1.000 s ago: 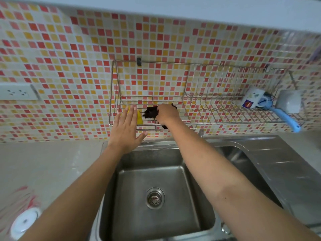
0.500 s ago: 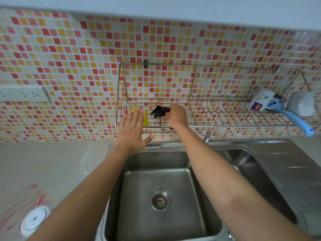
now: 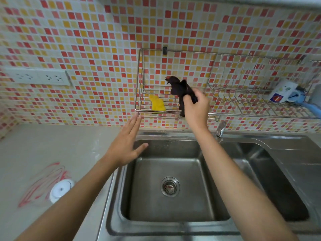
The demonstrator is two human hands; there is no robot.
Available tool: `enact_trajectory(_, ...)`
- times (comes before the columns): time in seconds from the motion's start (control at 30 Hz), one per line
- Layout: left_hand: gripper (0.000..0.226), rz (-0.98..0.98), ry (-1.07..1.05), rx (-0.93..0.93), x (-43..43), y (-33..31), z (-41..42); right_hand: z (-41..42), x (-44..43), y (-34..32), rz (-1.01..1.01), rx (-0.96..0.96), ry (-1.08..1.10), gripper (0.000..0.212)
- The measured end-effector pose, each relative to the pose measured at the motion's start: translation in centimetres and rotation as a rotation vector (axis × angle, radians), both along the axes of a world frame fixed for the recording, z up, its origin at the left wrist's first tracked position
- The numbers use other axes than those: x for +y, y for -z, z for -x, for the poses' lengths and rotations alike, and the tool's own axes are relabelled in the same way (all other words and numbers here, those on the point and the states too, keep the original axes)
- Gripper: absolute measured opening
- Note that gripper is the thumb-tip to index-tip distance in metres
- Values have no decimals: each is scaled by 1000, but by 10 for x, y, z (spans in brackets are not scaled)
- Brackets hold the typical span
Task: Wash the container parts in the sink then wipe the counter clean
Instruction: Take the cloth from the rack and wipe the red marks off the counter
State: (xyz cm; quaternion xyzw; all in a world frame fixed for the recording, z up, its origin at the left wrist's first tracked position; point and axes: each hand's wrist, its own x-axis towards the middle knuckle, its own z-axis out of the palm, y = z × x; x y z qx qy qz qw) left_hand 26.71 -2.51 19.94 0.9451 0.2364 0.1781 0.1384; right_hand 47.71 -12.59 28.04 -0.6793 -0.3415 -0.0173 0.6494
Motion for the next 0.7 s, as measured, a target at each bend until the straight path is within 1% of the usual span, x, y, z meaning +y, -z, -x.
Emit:
enact_trajectory(0.1,90,19,-99,47,15,25,60,48,-4,18,34,23,-131,25)
enact_trajectory(0.23,85,150,-165,71,41,49,126,122,9,74,214,7,-201,22)
enact_trajectory(0.3,82,229,-179,60,48,59,151,163,14,111,362,39,-203,20)
enact_trajectory(0.4,79,341,-200,-4,54,75,191,222,20,172,628,41,-182,24)
enact_trajectory(0.43,81,388,-199,-28,54,80,205,242,22,191,719,69,-205,25)
enact_trajectory(0.5,95,518,-202,-77,55,95,234,276,24,223,881,97,-265,36)
enact_trajectory(0.53,102,591,-207,-91,56,104,246,289,25,238,955,58,-262,43)
enact_trajectory(0.6,108,680,-186,-76,61,125,262,302,25,262,1046,-119,-184,45)
enact_trajectory(0.7,103,735,-104,-84,68,151,271,308,22,282,1052,-337,-103,43)
